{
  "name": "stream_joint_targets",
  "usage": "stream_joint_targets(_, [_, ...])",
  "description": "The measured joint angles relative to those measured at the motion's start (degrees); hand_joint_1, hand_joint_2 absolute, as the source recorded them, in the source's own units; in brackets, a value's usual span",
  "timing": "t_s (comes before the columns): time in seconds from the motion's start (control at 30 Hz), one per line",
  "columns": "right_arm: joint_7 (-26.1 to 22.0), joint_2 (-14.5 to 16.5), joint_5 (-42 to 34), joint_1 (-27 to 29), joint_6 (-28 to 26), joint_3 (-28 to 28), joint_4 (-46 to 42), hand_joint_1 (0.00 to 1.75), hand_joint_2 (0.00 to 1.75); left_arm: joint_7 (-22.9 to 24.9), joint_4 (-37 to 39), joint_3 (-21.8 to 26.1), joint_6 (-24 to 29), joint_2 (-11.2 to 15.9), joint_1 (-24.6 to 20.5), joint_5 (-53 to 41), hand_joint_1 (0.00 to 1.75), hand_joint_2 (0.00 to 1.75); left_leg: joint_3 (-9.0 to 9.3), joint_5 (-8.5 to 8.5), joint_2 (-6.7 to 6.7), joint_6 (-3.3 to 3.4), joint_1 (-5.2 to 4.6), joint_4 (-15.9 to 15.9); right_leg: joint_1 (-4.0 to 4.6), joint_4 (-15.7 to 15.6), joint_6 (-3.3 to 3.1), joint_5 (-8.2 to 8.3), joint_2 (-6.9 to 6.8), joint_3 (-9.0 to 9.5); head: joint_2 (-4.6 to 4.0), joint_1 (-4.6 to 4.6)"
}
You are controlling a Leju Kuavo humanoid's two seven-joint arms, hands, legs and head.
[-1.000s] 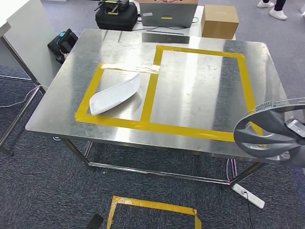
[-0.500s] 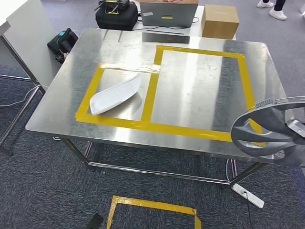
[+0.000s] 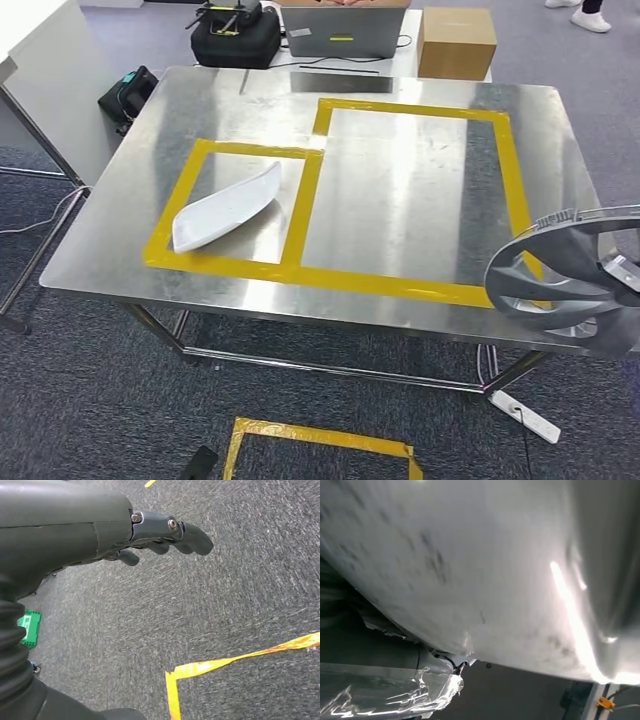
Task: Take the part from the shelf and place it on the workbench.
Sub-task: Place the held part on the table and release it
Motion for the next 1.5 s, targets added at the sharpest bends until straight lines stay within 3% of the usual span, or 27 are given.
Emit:
stream_joint_targets(0.07, [0.0,0.0,0.0,-0.1,0.0,0.0,0.0,1.75,1.75,0.0,0.0,0.0,0.0,0.0,0.0,0.0,0.0,1.75,-2.79,-2.47,0.02,-1.06,0.45,5.6,-0.2,-0.1,-0.55,-0.38,-0.05,0.52,0.0,-0.19])
stream_joint_targets(0.13, [0.0,0.0,0.0,-0.1,0.0,0.0,0.0,1.75,1.75,0.0,0.0,0.0,0.1,0.0,0.1,0.0,0.0,1.75,-7.49,-4.72,0.03,-1.81,1.2,13.2,-0.3,-0.1,-0.76,-0.84,-0.06,0.92,0.0,-0.25])
stream_joint_targets(0.17, [0.0,0.0,0.0,-0.1,0.0,0.0,0.0,1.75,1.75,0.0,0.0,0.0,0.1,0.0,0.1,0.1,0.0,1.75,-9.16,-4.59,0.03,-2.05,1.53,15.2,-0.39,-0.1,-0.71,-1.11,-0.02,1.19,0.0,-0.26])
stream_joint_targets(0.2, [0.0,0.0,0.0,0.0,0.0,0.0,0.0,1.75,1.75,0.0,0.0,0.0,0.1,0.0,0.2,0.1,0.0,1.75,-9.77,-3.31,0.03,-2.23,1.79,15.1,-0.53,-0.1,-0.57,-1.41,0.04,1.55,0.0,-0.26])
stream_joint_targets(0.27, [0.0,0.0,0.0,0.0,0.0,0.0,0.0,1.75,1.75,0.0,0.0,0.0,0.1,0.0,0.2,0.1,0.0,1.75,-7.89,1.66,0.06,-2.53,2.19,9.2,-0.91,-0.1,-0.04,-2.14,0.15,2.51,0.0,-0.28])
stream_joint_targets(0.33, [0.0,0.0,0.0,-0.1,0.0,0.0,0.0,1.75,1.75,0.0,0.0,0.0,0.1,0.0,0.2,0.1,0.0,1.75,-5.01,4.68,0.04,-2.73,2.34,2.4,-1.0,0.0,0.85,-2.95,0.28,3.16,0.0,-0.39])
stream_joint_targets(0.4, [0.0,0.0,0.0,-0.1,0.0,0.0,0.0,1.75,1.75,0.0,0.0,0.0,0.1,-0.1,0.1,0.1,0.0,1.75,-3.98,4.31,-0.01,-2.38,2.24,0.1,-0.92,-0.3,1.71,-3.43,0.39,3.42,0.0,-0.47])
stream_joint_targets(0.5, [0.0,0.0,0.0,-0.1,0.0,0.0,0.0,1.75,1.75,0.0,0.0,0.0,0.1,-0.1,0.2,0.1,0.0,1.75,-3.49,3.6,-0.04,-1.05,2.2,-0.3,-1.06,-0.2,2.48,-4.15,0.19,3.52,0.0,-0.32])
stream_joint_targets(0.57, [0.0,0.0,0.0,-0.1,0.0,0.0,0.0,1.75,1.75,0.0,0.0,0.0,0.1,-0.1,0.2,0.1,0.0,1.75,-2.78,3.13,-0.07,-0.14,2.1,-0.5,-0.78,4.9,2.27,-6.33,0.03,0.8,0.0,-0.03])
stream_joint_targets(0.63, [0.0,0.0,0.0,0.0,0.0,0.0,0.0,1.75,1.75,0.0,0.0,0.0,0.2,-0.1,0.2,0.1,0.0,1.75,-2.15,2.51,-0.09,0.54,1.69,-0.5,-0.18,13.1,1.84,-8.79,0.03,-4.18,0.0,0.14])
stream_joint_targets(0.67, [0.0,0.0,0.0,0.1,0.0,0.0,0.0,1.75,1.75,0.0,0.0,0.0,0.2,-0.1,0.2,0.1,0.0,1.75,-1.76,2.17,-0.11,0.77,1.44,-0.5,0.09,15.7,1.64,-8.88,0.04,-6.26,0.0,0.14])
stream_joint_targets(0.7, [0.0,0.0,0.0,0.2,0.0,0.0,0.0,1.75,1.75,0.0,0.0,0.0,0.2,-0.1,0.2,0.1,0.0,1.75,-1.28,1.79,-0.16,0.92,1.19,-0.4,0.31,16.2,1.41,-7.75,0.04,-7.33,0.0,0.15])
stream_joint_targets(0.73, [0.0,0.0,0.0,0.2,0.0,0.0,0.0,1.75,1.75,0.0,0.0,0.0,0.2,-0.1,0.3,0.2,0.0,1.75,-0.67,1.36,-0.24,1.01,0.99,-0.4,0.51,14.4,1.13,-5.54,0.03,-7.25,0.0,0.14])
stream_joint_targets(0.8, [0.0,0.0,0.0,0.2,0.0,0.0,0.0,1.75,1.75,0.0,0.0,0.0,0.2,-0.1,0.3,0.2,0.0,1.75,0.64,0.4,-0.38,0.97,0.66,-0.4,0.92,7.2,0.52,-0.46,0.02,-4.77,0.0,0.14])
stream_joint_targets(0.83, [0.0,0.0,0.0,0.1,0.0,0.0,0.0,1.75,1.75,0.0,0.0,0.0,0.3,-0.1,0.2,0.2,0.0,1.75,1.02,-0.01,-0.45,0.82,0.53,-0.3,1.11,4.0,0.27,0.85,0.03,-3.31,0.0,0.11])
stream_joint_targets(0.93, [0.0,0.0,0.0,0.0,0.0,0.0,0.1,1.75,1.75,0.0,0.0,0.0,0.3,-0.2,0.2,0.2,0.0,1.75,1.05,-0.45,-0.49,0.22,0.41,-0.3,1.45,1.0,-0.33,0.81,0.18,-1.72,0.0,-0.14])
stream_joint_targets(1.03, [0.0,0.0,0.0,0.0,0.0,0.0,0.1,1.75,1.75,0.0,0.0,0.0,0.4,-0.1,0.1,0.2,0.0,1.75,0.25,-1.74,-0.37,-0.9,0.44,1.4,0.89,0.3,-0.92,0.64,0.15,-1.07,0.0,-0.37])
stream_joint_targets(1.07, [0.0,0.0,0.0,-0.1,0.0,0.0,0.1,1.75,1.75,0.0,0.0,0.0,0.4,-0.1,0.1,0.2,0.0,1.75,-1.12,-2.89,-0.32,-1.42,0.6,4.0,0.65,0.1,-1.11,0.53,0.06,-0.71,0.0,-0.48])
stream_joint_targets(1.13, [0.0,0.0,0.0,-0.1,0.0,0.1,0.1,1.75,1.75,0.0,0.0,0.1,0.4,-0.1,0.1,0.3,0.0,1.75,-5.53,-5.29,-0.23,-2.26,1.21,11.3,0.42,0.0,-1.31,0.21,-0.1,-0.31,0.0,-0.64])
stream_joint_targets(1.17, [0.1,0.0,0.0,-0.1,0.0,0.1,0.1,1.75,1.75,0.0,0.0,0.1,0.4,0.0,0.1,0.3,0.0,1.75,-7.53,-5.71,-0.2,-2.57,1.55,14.1,0.3,0.0,-1.28,0.04,-0.13,-0.14,0.0,-0.65])
stream_joint_targets(1.2, [0.2,0.0,0.0,-0.1,0.0,0.1,0.2,1.75,1.75,0.0,0.0,0.1,0.4,0.0,0.2,0.3,0.0,1.75,-8.72,-5.14,-0.17,-2.82,1.84,15.2,0.16,0.0,-1.17,-0.14,-0.13,0.05,0.0,-0.64])
stream_joint_targets(1.23, [0.3,0.0,0.0,-0.1,0.0,0.1,0.2,1.75,1.75,0.0,0.0,0.2,0.5,0.1,0.2,0.4,0.0,1.75,-8.86,-3.55,-0.15,-3.01,2.09,14.2,-0.02,0.0,-0.98,-0.33,-0.1,0.3,0.0,-0.66])
stream_joint_targets(1.33, [1.0,-0.2,0.0,-0.2,0.0,0.2,0.3,1.75,1.75,-0.1,0.0,0.3,0.7,0.2,0.1,0.4,0.0,1.75,-5.26,2.79,-0.12,-3.3,2.61,4.4,-0.41,0.2,0.06,-1.06,0.09,0.98,0.0,-0.75])
stream_joint_targets(1.4, [1.6,-0.8,0.0,-0.3,0.0,0.3,0.4,1.75,1.75,-0.4,0.0,0.3,1.0,0.1,0.1,0.4,0.0,1.75,-3.63,3.89,-0.21,-2.91,2.75,0.4,-0.32,0.4,0.78,-1.5,0.22,1.0,0.0,-0.81])
stream_joint_targets(1.5, [2.4,-1.5,0.0,-0.5,0.0,0.4,0.6,1.75,1.75,-0.8,0.0,0.3,1.3,0.1,0.2,0.4,0.0,1.75,-3.45,3.66,-0.4,-2.43,2.77,-0.1,-0.23,0.1,0.01,-1.58,0.21,1.25,0.0,-0.68])
